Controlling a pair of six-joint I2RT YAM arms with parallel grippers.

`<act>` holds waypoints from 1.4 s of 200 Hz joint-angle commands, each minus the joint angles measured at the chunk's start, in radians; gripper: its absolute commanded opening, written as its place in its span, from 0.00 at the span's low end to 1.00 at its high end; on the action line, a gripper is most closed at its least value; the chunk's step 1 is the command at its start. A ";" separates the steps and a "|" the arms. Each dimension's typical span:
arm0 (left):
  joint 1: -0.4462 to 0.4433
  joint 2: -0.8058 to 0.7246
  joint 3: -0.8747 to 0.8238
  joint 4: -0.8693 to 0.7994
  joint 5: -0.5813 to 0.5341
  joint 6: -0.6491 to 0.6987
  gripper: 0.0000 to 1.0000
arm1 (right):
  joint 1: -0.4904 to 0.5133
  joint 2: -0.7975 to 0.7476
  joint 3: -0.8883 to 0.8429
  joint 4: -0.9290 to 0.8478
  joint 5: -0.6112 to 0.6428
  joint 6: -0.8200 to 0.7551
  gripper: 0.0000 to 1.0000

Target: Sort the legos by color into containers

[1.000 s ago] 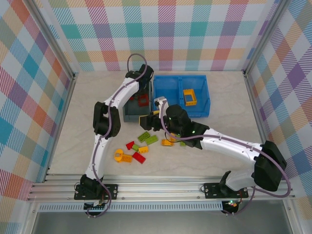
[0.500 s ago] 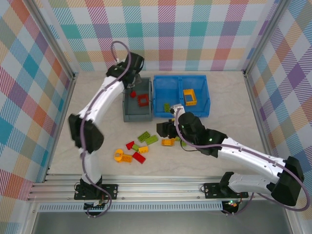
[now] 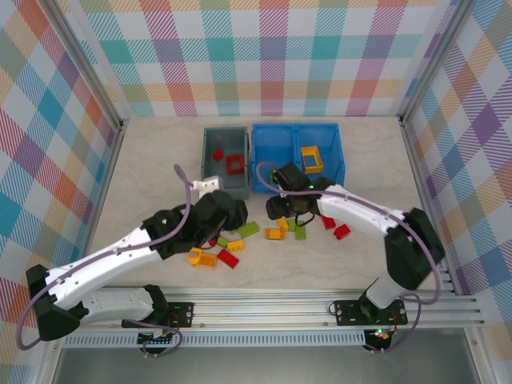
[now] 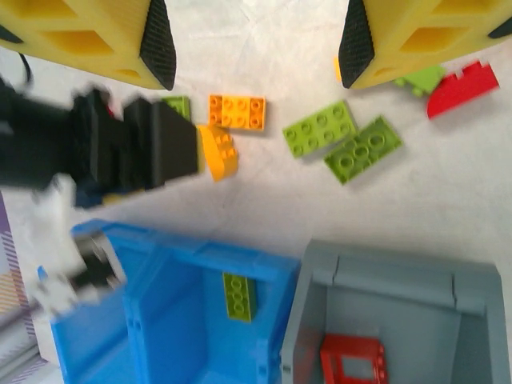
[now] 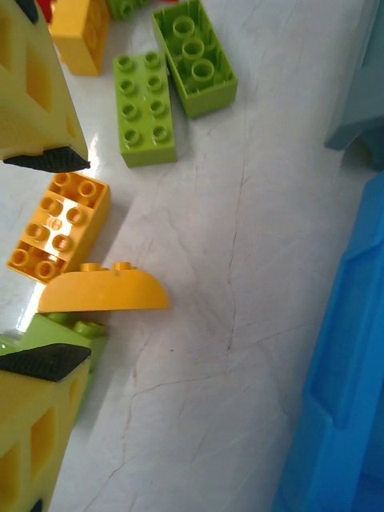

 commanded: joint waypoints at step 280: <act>-0.235 -0.025 -0.055 0.179 -0.070 -0.075 0.59 | -0.084 -0.137 0.055 -0.128 0.079 -0.014 0.25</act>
